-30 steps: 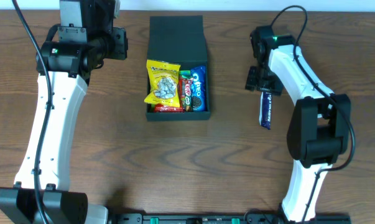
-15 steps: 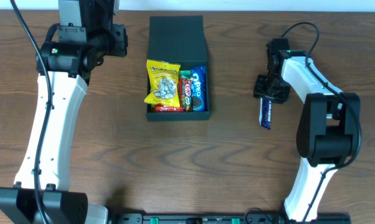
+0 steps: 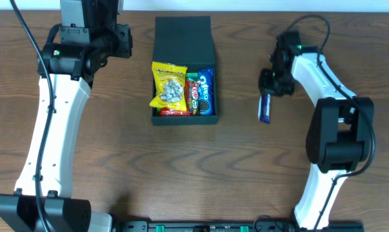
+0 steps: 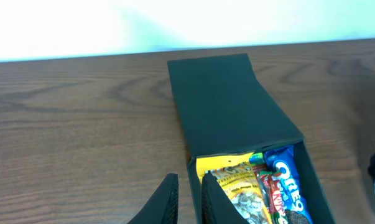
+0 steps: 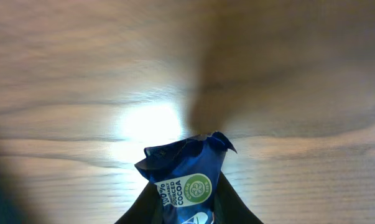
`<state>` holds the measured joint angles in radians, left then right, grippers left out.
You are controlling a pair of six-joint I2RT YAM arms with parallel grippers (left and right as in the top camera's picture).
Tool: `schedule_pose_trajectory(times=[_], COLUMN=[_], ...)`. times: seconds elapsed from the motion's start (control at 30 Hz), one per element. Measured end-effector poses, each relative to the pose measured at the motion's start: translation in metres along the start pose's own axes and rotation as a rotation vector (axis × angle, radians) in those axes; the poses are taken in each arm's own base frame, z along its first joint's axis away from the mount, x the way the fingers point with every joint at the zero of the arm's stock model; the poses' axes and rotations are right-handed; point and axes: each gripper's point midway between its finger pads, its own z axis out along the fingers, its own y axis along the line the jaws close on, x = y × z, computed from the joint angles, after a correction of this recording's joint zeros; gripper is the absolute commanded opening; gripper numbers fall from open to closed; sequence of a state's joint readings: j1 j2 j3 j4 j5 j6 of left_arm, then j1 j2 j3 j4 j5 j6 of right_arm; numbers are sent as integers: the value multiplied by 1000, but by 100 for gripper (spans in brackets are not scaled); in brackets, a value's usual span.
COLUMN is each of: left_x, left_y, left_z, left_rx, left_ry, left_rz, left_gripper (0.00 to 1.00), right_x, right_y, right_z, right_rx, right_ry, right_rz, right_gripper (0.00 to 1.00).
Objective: Pack container
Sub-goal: 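Carry the dark blue bar into the box with the right gripper, then raise both grippers to the lid's back edge and swing it forward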
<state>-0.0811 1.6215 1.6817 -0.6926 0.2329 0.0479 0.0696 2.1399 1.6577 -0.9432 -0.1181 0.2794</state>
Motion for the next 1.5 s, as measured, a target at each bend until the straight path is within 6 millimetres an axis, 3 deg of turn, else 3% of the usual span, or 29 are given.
schedule_pose_trajectory(times=[0.1, 0.17, 0.23, 0.3, 0.37, 0.57, 0.63, 0.67, 0.7, 0.77, 0.87, 1.1, 1.17, 1.23, 1.4, 1.5], left_x=[0, 0, 0, 1, 2, 4, 6, 7, 8, 9, 10, 10, 12, 18, 43, 54], left_y=[0, 0, 0, 0, 0, 0, 0, 0, 0, 0, 0, 0, 1, 3, 7, 5], left_z=[0, 0, 0, 0, 0, 0, 0, 0, 0, 0, 0, 0, 4, 16, 68, 103], left_rx=[0, 0, 0, 0, 0, 0, 0, -1, -1, -1, -1, -1, -1, -1, 36, 94], left_ry=[0, 0, 2, 3, 7, 17, 25, 29, 33, 38, 40, 42, 51, 77, 175, 204], left_rz=[0, 0, 0, -1, -1, -3, -4, -5, -6, -7, -7, -7, -8, -12, -41, -115], left_gripper=[15, 15, 15, 14, 15, 15, 15, 15, 15, 15, 15, 15, 6, 6, 6, 6], right_x=[-23, -36, -36, -25, -2, 27, 29, 30, 31, 31, 31, 22, 12, -3, -47, -64], right_y=[37, 78, 116, 148, 181, 221, 224, 225, 226, 226, 228, 222, 210, 193, 137, 115], right_z=[-32, -57, -72, -78, -76, -74, -74, -73, -73, -70, -67, -68, -68, -70, -76, -76], right_rx=[-39, -93, -138, -171, -196, -238, -240, -239, -237, -232, -233, -237, -231, -226, -204, -210], right_ry=[-81, -153, -196, -207, -183, -158, -156, -157, -156, -151, -151, -163, -170, -182, -236, -256], right_rz=[-62, -132, -199, -261, -322, -356, -339, -331, -323, -308, -299, -276, -247, -203, -81, -50], right_gripper=[10, 9, 9, 9, 9, 4, 9, 17, 35, 45, 51, 52, 44, 2, 1, 1])
